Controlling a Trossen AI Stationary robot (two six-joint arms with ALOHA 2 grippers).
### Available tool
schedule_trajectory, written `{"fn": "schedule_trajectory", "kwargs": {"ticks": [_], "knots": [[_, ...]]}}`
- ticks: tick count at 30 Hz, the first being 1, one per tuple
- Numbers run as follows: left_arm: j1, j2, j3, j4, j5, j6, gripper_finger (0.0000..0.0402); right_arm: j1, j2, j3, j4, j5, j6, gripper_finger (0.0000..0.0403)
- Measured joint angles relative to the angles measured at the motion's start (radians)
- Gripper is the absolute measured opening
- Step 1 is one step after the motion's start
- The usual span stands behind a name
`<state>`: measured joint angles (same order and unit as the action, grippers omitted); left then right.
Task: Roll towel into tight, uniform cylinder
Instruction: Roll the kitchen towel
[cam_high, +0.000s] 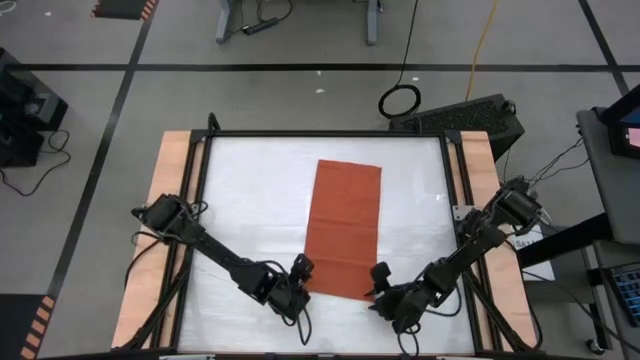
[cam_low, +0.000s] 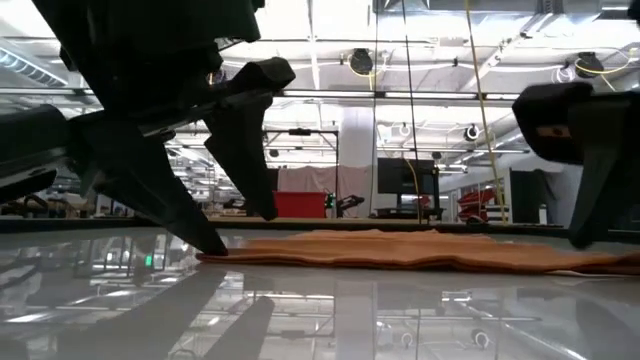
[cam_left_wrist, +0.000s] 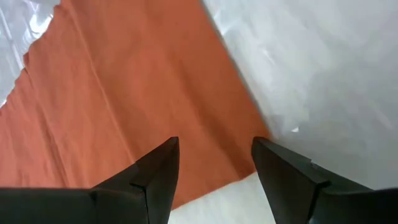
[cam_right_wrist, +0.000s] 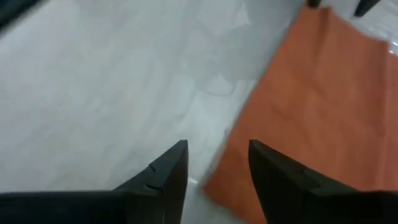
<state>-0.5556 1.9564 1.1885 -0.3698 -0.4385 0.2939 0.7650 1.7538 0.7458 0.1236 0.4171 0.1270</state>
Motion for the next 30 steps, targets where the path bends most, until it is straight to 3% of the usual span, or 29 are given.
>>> {"fn": "schedule_trajectory", "kwargs": {"ticks": [6, 30], "knots": [[0.013, 0.001, 0.0, -0.002, 0.01, 0.0, 0.0214, -0.004, 0.041, 0.036, -0.028, 0.011, -0.008, 0.0153], [0.018, -0.007, 0.001, -0.011, 0.127, -0.026, 0.0214, -0.006, 0.026, 0.035, -0.087, 0.027, 0.105, 0.0035]]}}
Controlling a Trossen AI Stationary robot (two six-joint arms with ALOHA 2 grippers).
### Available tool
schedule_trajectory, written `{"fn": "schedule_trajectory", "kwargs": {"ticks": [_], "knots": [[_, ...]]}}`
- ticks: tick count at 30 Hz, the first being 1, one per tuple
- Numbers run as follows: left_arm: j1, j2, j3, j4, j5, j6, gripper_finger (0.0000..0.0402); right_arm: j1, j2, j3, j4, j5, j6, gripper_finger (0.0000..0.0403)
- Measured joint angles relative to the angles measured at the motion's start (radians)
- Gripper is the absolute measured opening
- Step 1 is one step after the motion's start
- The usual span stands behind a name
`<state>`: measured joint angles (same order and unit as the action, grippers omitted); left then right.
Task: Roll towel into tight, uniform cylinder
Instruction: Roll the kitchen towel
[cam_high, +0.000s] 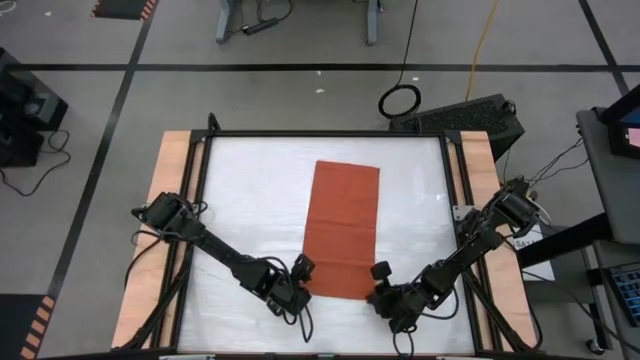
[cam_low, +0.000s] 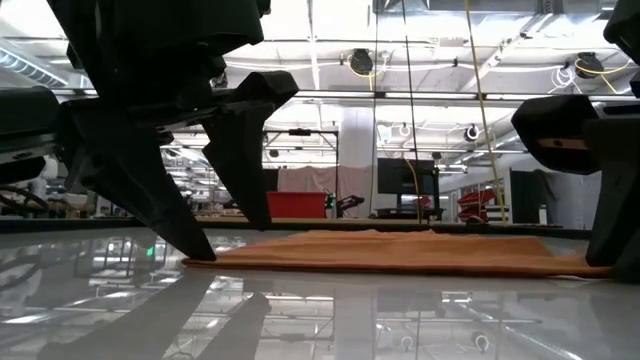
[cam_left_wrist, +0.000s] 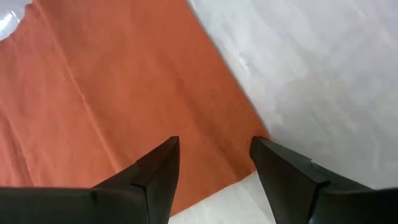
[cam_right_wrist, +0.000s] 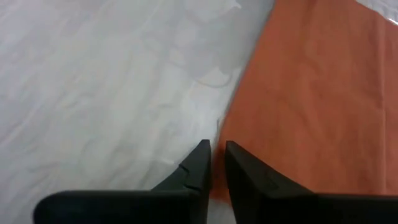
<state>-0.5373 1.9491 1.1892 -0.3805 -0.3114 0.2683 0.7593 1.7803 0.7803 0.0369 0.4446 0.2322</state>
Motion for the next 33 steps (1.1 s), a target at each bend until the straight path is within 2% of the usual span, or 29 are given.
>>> {"fn": "schedule_trajectory", "kwargs": {"ticks": [9, 17, 27, 31, 33], "knots": [[0.004, 0.0, 0.0, 0.0, 0.004, -0.001, 0.0214, -0.001, 0.0, 0.0, -0.002, 0.002, 0.015, 0.0003], [0.007, -0.001, 0.001, -0.029, 0.006, -0.001, 0.0214, -0.008, 0.0, -0.003, 0.057, -0.079, 0.044, 0.0014], [0.007, -0.018, -0.001, -0.053, 0.033, -0.002, 0.0214, -0.021, 0.0, -0.002, 0.065, -0.085, 0.089, 0.0002], [0.006, -0.069, 0.006, -0.115, 0.074, -0.028, 0.0214, -0.021, 0.0, -0.002, 0.066, -0.084, 0.103, 0.0001], [0.01, -0.096, 0.01, -0.1, 0.129, -0.048, 0.0214, -0.021, 0.0, -0.002, 0.067, -0.085, 0.104, 0.0001]]}}
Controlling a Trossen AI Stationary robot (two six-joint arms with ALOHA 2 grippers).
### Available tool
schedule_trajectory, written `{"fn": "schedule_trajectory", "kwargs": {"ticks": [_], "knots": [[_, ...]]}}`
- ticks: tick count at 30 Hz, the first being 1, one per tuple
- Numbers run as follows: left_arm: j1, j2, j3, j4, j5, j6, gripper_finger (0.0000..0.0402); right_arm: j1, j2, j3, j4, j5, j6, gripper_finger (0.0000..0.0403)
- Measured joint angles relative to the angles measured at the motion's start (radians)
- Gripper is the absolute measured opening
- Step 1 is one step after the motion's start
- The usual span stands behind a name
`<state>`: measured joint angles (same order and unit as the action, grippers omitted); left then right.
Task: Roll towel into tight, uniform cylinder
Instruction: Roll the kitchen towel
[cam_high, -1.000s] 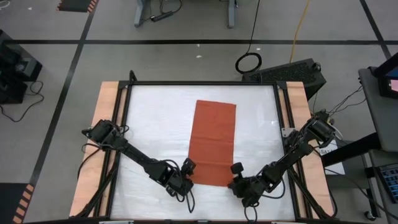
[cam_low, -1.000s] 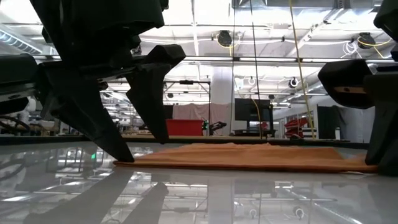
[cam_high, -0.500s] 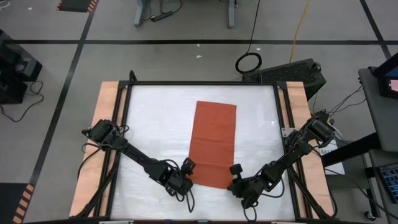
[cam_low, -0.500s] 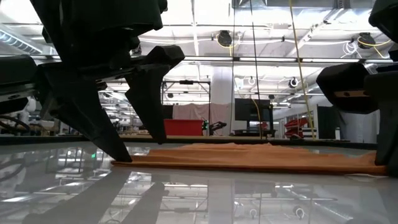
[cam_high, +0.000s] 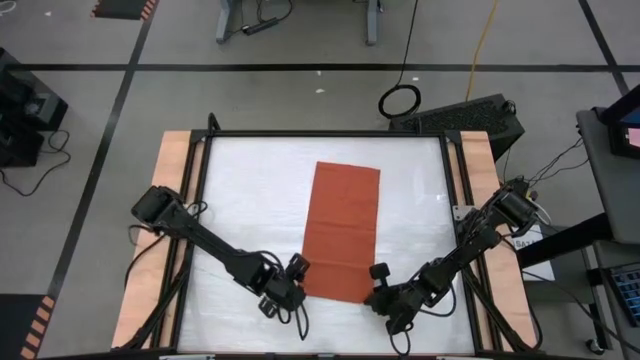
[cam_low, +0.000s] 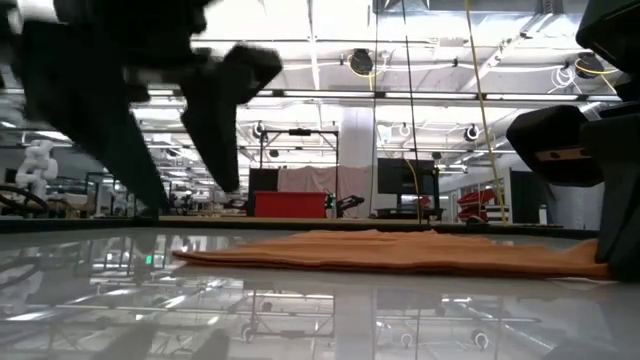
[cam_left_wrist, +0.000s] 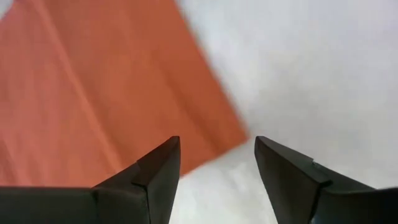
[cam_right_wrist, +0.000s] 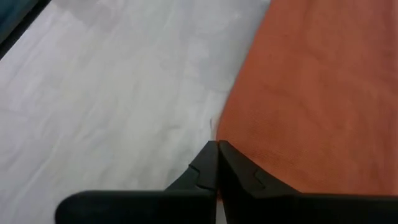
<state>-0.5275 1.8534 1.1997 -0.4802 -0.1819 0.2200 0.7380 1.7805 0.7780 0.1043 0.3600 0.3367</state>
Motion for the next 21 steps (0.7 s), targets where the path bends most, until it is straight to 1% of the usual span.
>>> {"fn": "schedule_trajectory", "kwargs": {"ticks": [2, 4, 7, 12, 16, 21], "knots": [[0.003, -0.01, 0.001, -0.005, 0.05, -0.009, 0.0214, 0.0, 0.0, 0.0, 0.002, 0.0, 0.0, 0.0001], [0.003, -0.008, -0.003, -0.007, 0.075, -0.023, 0.0214, 0.0, 0.0, 0.0, 0.003, -0.001, 0.0, 0.0001], [0.005, -0.002, -0.028, 0.014, 0.076, -0.024, 0.0214, 0.0, 0.0, 0.0, 0.003, 0.0, 0.003, 0.0], [0.013, 0.032, -0.044, 0.051, 0.032, -0.014, 0.0208, 0.0, 0.0, 0.001, 0.002, -0.001, 0.018, 0.0], [0.009, 0.063, -0.042, 0.078, 0.011, 0.024, 0.0175, 0.0, 0.0, 0.001, 0.0, -0.001, 0.019, 0.0], [0.008, 0.069, -0.041, 0.089, 0.014, 0.041, 0.011, 0.0, 0.0, 0.001, 0.0, -0.001, 0.026, 0.0]]}}
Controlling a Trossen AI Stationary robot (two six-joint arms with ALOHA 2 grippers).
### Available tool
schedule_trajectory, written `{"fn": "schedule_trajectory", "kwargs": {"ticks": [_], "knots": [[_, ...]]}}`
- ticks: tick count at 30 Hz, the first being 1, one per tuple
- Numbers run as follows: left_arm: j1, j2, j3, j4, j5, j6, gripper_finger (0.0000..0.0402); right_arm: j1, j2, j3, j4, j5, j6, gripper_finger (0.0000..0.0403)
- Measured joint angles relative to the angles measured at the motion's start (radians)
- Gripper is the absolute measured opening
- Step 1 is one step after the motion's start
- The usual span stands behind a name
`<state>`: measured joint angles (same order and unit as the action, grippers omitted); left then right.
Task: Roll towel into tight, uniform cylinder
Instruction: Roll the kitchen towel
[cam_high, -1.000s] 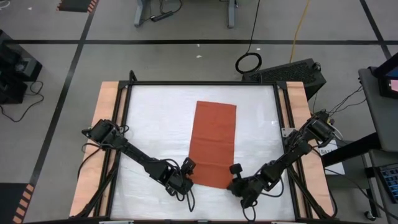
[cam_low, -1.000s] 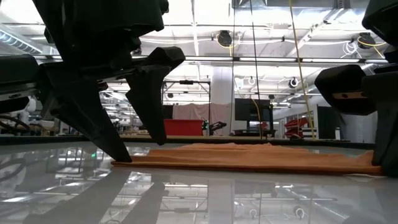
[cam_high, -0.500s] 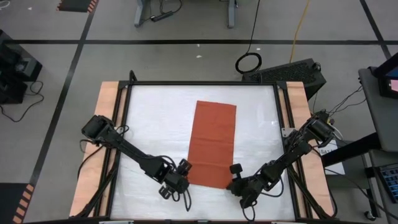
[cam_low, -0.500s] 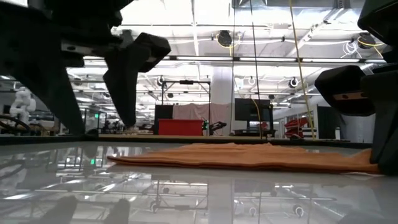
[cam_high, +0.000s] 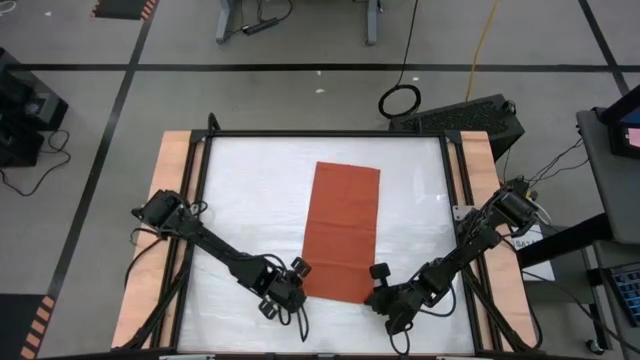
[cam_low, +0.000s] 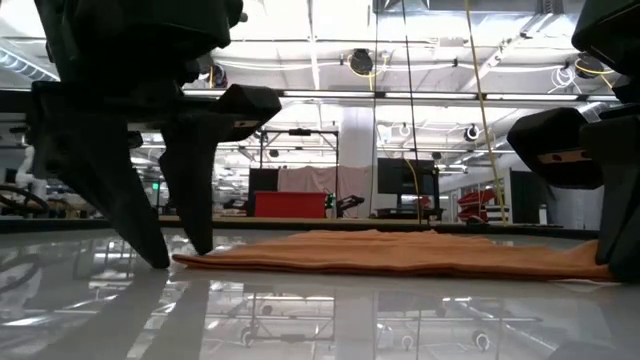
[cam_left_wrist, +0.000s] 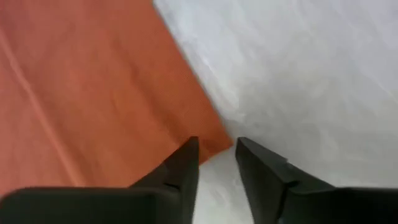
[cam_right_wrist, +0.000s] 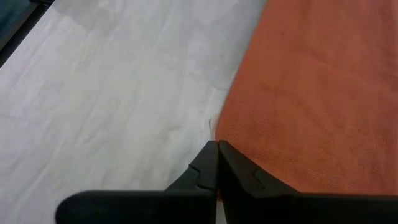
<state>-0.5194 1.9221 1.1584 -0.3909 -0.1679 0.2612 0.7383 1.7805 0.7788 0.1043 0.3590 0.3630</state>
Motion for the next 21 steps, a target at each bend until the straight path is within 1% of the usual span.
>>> {"fn": "schedule_trajectory", "kwargs": {"ticks": [6, 7, 11, 14, 18, 21], "knots": [[-0.001, 0.004, -0.001, 0.047, 0.0, 0.014, 0.0021, 0.0, 0.0, 0.0, 0.0, 0.0, 0.0, 0.0], [0.001, 0.005, -0.001, 0.06, -0.001, 0.014, 0.0011, 0.0, 0.0, 0.0, 0.0, 0.001, 0.0, 0.0], [0.005, 0.005, -0.001, 0.08, -0.005, 0.01, 0.0006, 0.0, 0.0, 0.0, 0.0, 0.0, 0.013, 0.0], [0.009, 0.005, -0.001, 0.06, -0.003, -0.013, 0.0003, 0.0, -0.007, 0.0, -0.003, -0.026, 0.027, 0.0], [0.015, -0.005, -0.001, 0.028, 0.032, -0.06, 0.0002, 0.002, -0.043, 0.0, -0.013, -0.075, 0.052, 0.0], [0.016, -0.024, -0.001, 0.036, 0.068, -0.087, 0.0002, 0.002, -0.086, 0.0, -0.024, -0.087, 0.072, 0.0]]}}
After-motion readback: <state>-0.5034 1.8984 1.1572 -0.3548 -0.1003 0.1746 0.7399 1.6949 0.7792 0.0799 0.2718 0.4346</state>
